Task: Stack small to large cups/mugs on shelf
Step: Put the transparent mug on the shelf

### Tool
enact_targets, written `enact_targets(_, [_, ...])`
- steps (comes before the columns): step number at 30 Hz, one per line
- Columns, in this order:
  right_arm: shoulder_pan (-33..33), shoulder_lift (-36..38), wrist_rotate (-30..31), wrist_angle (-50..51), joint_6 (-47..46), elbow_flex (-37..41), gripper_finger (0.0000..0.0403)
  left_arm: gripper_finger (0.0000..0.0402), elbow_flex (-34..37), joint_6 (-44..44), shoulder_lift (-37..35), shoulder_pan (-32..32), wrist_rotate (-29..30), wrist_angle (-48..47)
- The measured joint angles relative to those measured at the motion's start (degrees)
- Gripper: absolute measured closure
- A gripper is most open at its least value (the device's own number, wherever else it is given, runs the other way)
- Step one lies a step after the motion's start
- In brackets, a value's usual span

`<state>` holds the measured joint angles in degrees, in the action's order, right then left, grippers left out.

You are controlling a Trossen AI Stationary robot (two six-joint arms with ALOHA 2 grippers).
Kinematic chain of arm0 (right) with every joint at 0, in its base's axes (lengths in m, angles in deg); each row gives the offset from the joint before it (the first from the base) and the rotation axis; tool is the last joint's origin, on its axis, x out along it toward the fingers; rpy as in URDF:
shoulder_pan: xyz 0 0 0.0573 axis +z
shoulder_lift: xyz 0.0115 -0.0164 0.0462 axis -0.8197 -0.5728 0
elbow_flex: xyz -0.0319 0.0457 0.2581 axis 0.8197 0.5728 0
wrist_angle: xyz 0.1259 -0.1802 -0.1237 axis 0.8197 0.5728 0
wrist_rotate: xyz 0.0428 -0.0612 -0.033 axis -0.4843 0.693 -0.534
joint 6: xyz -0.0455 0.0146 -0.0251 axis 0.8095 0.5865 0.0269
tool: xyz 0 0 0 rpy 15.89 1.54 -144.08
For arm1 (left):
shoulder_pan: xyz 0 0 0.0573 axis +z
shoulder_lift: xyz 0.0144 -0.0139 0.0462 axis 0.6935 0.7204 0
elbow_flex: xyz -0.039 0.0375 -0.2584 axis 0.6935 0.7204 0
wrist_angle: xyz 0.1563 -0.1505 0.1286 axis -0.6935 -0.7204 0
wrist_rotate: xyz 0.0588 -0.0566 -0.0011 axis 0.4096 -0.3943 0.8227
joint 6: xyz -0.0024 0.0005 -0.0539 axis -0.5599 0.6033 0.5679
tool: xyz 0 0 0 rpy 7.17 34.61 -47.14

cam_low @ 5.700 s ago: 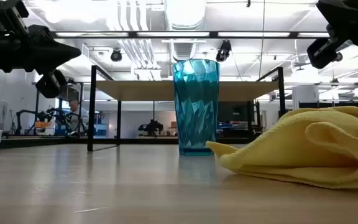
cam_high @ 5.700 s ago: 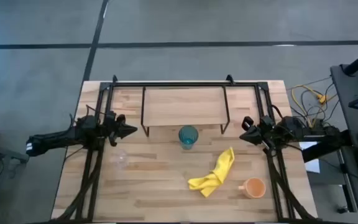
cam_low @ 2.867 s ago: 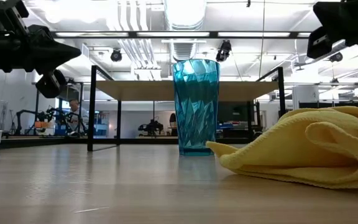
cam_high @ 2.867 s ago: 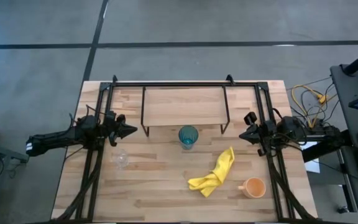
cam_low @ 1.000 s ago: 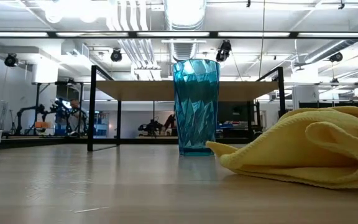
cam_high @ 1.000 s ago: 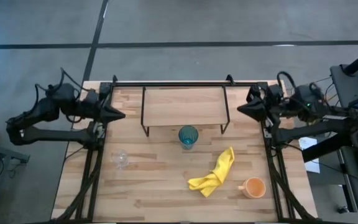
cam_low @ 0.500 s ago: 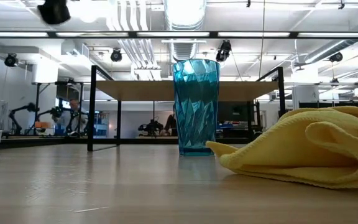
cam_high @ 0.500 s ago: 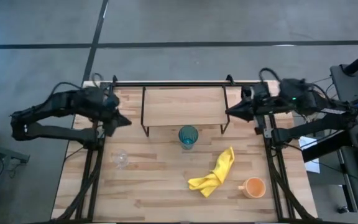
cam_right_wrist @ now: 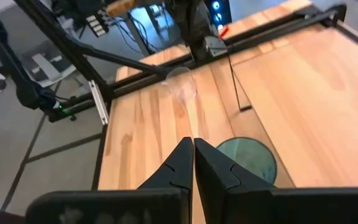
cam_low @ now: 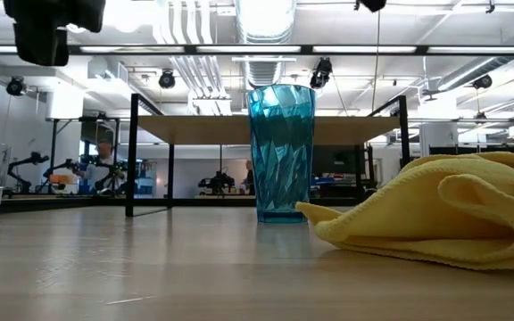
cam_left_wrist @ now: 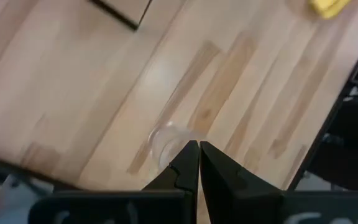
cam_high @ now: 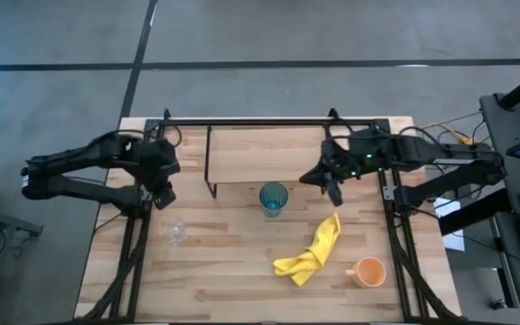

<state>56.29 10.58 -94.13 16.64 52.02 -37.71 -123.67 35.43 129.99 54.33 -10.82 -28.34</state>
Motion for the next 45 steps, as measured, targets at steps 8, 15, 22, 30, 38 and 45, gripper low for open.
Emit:
enact_targets(8, [0.0,-6.4,-0.2,0.1,-0.6,-2.6,0.0394,0.0402,2.6,-10.7,3.6,0.0,0.3,-8.3])
enact_targets(15, [0.0,-9.7,-0.6,2.5,-0.5,-6.5,0.0394,0.04,9.8,-11.8,6.2,0.0,0.2,-6.9])
enact_targets(22, [0.0,-10.1,-0.6,3.6,-0.5,-7.9,0.0394,0.0345,17.2,-10.1,7.0,0.0,-0.5,1.2])
enact_targets(30, [0.0,-9.0,-0.6,5.1,-0.5,-7.9,0.0394,0.0309,17.6,-7.4,7.4,0.0,-2.8,4.4])
enact_targets(38, [0.0,-8.8,-0.4,5.6,-0.4,-7.8,0.0394,0.0308,17.7,-7.3,7.5,-0.1,-2.9,4.4])
enact_targets(45, [0.0,-8.8,-0.4,5.7,-0.3,-7.6,0.0394,0.0308,17.8,-7.2,9.4,-1.9,-3.9,5.2])
